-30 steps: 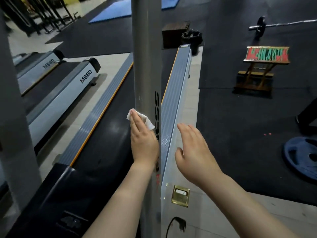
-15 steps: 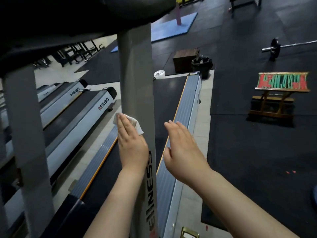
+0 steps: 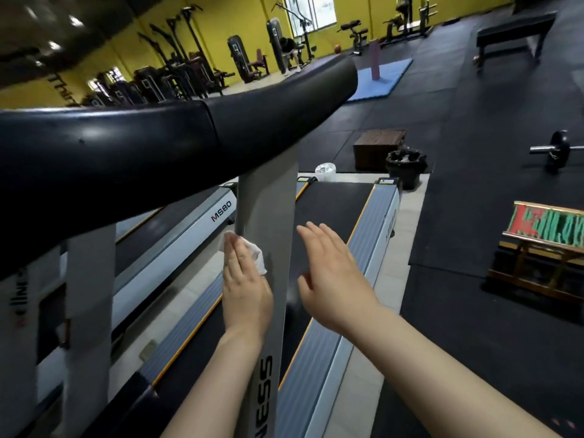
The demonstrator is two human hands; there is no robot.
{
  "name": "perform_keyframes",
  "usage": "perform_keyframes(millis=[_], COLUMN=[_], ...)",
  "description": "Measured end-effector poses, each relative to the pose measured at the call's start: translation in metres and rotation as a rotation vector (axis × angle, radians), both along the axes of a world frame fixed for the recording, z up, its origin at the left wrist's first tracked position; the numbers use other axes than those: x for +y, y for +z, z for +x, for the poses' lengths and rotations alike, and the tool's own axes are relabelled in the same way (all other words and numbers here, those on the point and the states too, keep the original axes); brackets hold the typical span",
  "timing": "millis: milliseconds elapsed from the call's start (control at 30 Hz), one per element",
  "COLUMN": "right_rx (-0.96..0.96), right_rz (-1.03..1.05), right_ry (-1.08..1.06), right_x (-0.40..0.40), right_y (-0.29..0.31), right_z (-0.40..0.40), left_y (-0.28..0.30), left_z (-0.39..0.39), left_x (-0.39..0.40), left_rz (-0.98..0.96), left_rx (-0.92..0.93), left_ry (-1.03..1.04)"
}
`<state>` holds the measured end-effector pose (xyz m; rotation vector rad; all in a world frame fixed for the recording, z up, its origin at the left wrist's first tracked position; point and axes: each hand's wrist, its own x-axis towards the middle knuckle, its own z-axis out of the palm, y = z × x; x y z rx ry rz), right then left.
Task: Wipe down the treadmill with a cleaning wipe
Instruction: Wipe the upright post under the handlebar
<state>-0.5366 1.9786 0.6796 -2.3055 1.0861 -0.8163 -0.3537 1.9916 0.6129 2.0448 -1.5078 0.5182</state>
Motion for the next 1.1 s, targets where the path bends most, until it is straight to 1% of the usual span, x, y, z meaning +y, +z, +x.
perform_keyframes(millis=[67,200,267,333,367,400,433,500,567,667,733,833,867,900,967,1000,1033,1100], right_rx=[-0.033,-0.189,-0.214,-0.231,-0.238,-0.239,-0.228,-0.194,-0.187,-0.177,-0.22,-0.308,-0.319,-0.329,-0.367,-0.386,-0.401,-0.421], right_rz=[-0.066,-0.208,-0.243,-0.287,-0.305,-0.322,-0.339,-0.369,-0.399,-0.42,-0.432,-0.462,-0.467,-0.471,-0.489,-0.496,-0.5,-0.5], right_ry=[-0.008,-0.012,0.019,0.056,0.083,0.118,0.157,0.238,0.29,0.344,0.373,0.371,0.369,0.374,0.382,0.382,0.383,0.395], right_x=[-0.022,-0.068,-0.085,-0.098,-0.103,-0.107,-0.11,-0.117,-0.128,-0.147,-0.157,-0.161,-0.162,-0.163,-0.165,-0.165,-0.165,-0.164], right_y=[0.024,0.078,0.109,0.133,0.142,0.148,0.153,0.158,0.165,0.172,0.169,0.161,0.159,0.157,0.154,0.152,0.151,0.149], right_z=[0.004,0.017,0.027,0.039,0.047,0.054,0.062,0.077,0.09,0.102,0.105,0.106,0.106,0.106,0.107,0.107,0.108,0.109], left_y=[0.013,0.048,0.063,0.074,0.081,0.084,0.088,0.089,0.092,0.093,0.09,0.083,0.076,0.066,0.046,0.036,0.029,0.016], left_z=[-0.003,-0.007,-0.012,-0.018,-0.022,-0.023,-0.025,-0.025,-0.025,-0.029,-0.028,-0.028,-0.028,-0.026,-0.025,-0.025,-0.028,-0.036], left_x=[-0.015,-0.047,-0.058,-0.067,-0.07,-0.073,-0.075,-0.081,-0.09,-0.099,-0.101,-0.094,-0.09,-0.085,-0.071,-0.063,-0.055,-0.04], left_rz=[-0.005,-0.025,-0.101,-0.232,-0.293,-0.315,-0.308,-0.229,-0.179,-0.157,-0.149,-0.109,-0.103,-0.105,-0.139,-0.125,-0.102,-0.066], left_rx=[-0.014,0.112,0.11,0.096,0.126,0.132,0.126,0.075,0.102,0.117,0.06,-0.027,-0.028,-0.001,0.154,0.197,0.229,0.224], left_ry=[-0.004,-0.021,-0.067,-0.112,-0.111,-0.104,-0.087,-0.03,0.027,0.126,0.153,0.14,0.14,0.165,0.221,0.259,0.294,0.366])
